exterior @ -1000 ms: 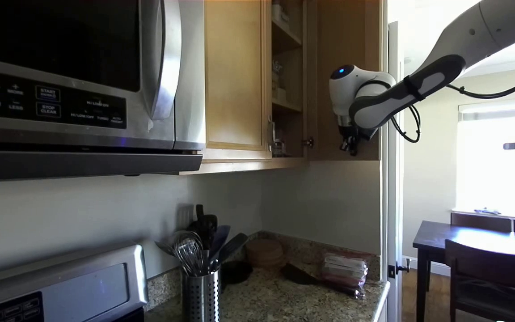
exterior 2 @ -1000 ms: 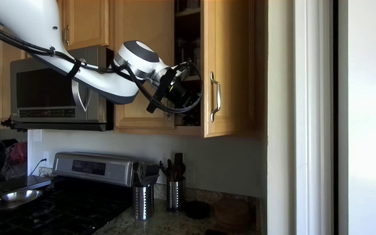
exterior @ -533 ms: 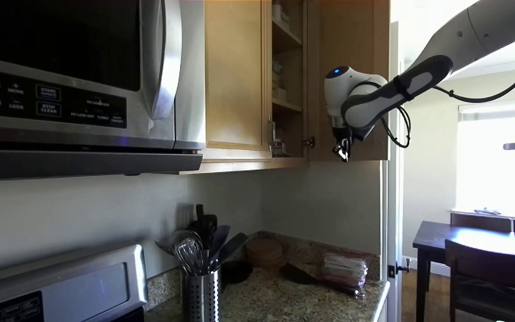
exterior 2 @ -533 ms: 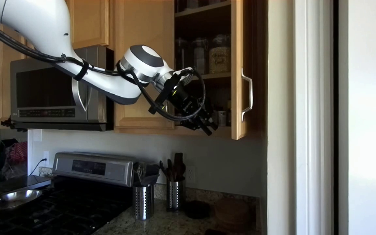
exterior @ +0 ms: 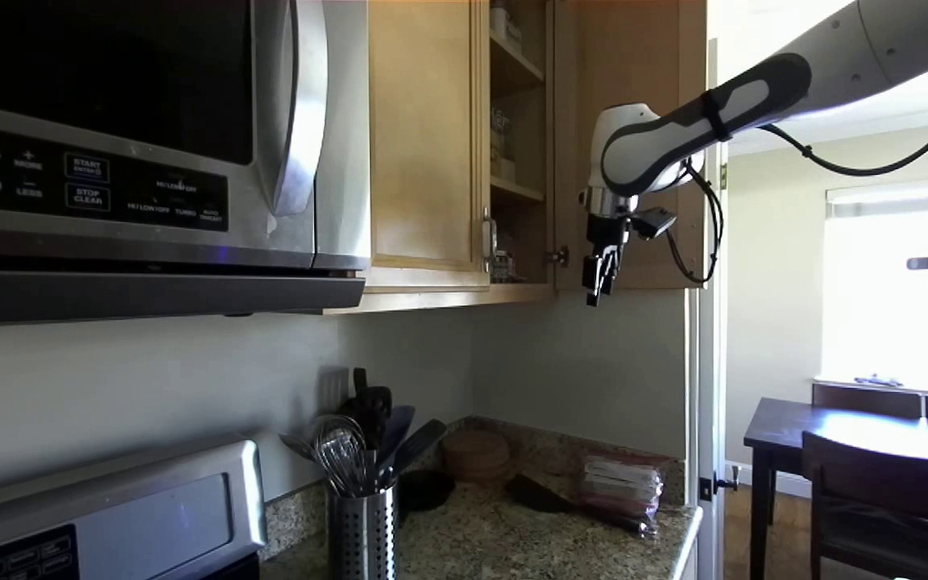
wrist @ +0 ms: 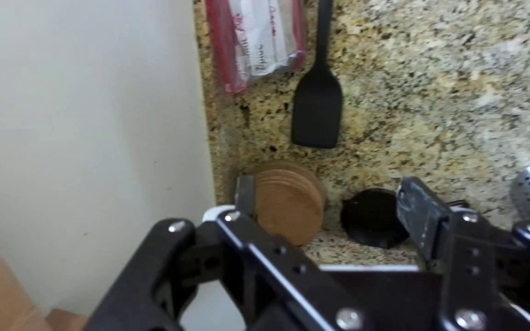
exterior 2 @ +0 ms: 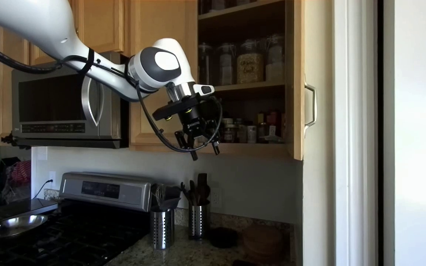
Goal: Open the top right cupboard door
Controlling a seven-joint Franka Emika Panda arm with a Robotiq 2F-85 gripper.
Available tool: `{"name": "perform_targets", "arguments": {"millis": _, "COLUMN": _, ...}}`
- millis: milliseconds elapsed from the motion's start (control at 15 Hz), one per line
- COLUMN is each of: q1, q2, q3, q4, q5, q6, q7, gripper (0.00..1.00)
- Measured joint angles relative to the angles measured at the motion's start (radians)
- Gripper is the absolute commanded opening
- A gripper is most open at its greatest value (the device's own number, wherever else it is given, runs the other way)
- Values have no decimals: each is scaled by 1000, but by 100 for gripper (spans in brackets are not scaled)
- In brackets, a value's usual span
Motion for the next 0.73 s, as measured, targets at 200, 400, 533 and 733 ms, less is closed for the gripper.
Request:
{"name": "perform_targets", "arguments": {"millis": 200, "q1": 11, "q2": 0, "q3": -14, "q4": 0, "q5": 139, "q6": -102, "q7": -115, "gripper": 100}}
{"name": "perform_targets", "arguments": {"millis": 400, "q1": 18, "q2": 0, "q3": -15, "q4": -2, "q5": 205, "q6": -205, "q7": -181, "gripper": 100}}
{"name": "perform_targets", "arguments": {"millis": 533, "q1": 26, "q2": 0, "q3": -13, "q4": -4, "q5": 211, "q6": -249, "q7": -190, "gripper": 100}}
{"name": "perform_targets", "arguments": {"millis": 733, "q1": 35, "q2": 0, "q3": -10, "q4": -9, "q5": 210, "q6": -255, "q7": -190, "gripper": 100}}
